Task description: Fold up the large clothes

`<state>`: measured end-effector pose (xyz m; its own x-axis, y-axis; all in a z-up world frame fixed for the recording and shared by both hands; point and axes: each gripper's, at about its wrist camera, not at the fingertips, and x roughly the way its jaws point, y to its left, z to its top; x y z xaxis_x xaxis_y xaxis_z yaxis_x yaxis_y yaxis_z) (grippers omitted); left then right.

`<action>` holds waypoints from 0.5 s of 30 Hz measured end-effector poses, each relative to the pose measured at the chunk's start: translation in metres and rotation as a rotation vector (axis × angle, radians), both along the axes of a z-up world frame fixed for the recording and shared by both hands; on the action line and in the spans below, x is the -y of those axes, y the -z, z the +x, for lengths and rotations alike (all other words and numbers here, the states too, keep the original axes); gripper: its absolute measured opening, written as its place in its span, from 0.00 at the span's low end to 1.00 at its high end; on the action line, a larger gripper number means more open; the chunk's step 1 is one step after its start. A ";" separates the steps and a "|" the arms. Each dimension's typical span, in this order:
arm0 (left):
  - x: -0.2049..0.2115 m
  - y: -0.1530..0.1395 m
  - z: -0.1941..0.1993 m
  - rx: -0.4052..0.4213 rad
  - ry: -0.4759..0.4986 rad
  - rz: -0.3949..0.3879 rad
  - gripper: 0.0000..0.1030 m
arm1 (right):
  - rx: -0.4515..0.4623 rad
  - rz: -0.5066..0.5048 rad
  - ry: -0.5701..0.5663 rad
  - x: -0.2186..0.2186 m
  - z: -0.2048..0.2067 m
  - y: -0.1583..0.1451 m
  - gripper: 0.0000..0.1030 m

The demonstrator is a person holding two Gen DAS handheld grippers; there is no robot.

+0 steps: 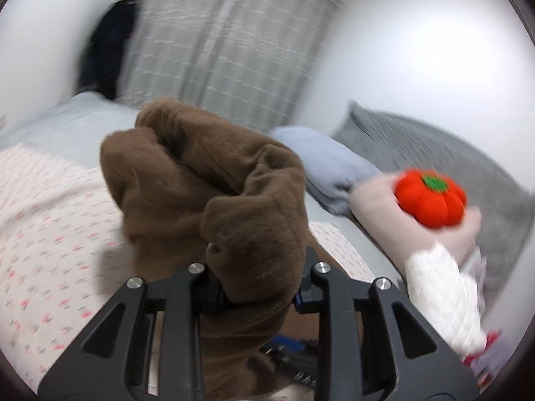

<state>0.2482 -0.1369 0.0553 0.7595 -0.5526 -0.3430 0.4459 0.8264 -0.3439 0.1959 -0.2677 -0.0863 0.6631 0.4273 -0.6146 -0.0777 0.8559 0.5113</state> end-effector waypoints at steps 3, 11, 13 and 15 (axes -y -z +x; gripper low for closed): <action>0.044 0.008 -0.005 0.004 0.108 0.067 0.28 | 0.005 0.026 0.135 0.058 -0.021 -0.004 0.35; 0.130 0.103 -0.014 -0.190 0.409 0.257 0.28 | -0.004 0.152 0.355 0.166 -0.079 0.010 0.42; 0.135 0.117 -0.022 -0.151 0.430 0.324 0.29 | 0.007 0.195 0.362 0.174 -0.086 0.011 0.45; 0.136 0.115 -0.034 -0.102 0.450 0.382 0.31 | 0.009 0.205 0.346 0.171 -0.083 0.008 0.51</action>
<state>0.2142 -0.2724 -0.0594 0.4325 -0.6353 -0.6399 0.7609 0.6379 -0.1190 0.1127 -0.4384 -0.0939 0.7942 0.2911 -0.5334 0.1918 0.7128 0.6746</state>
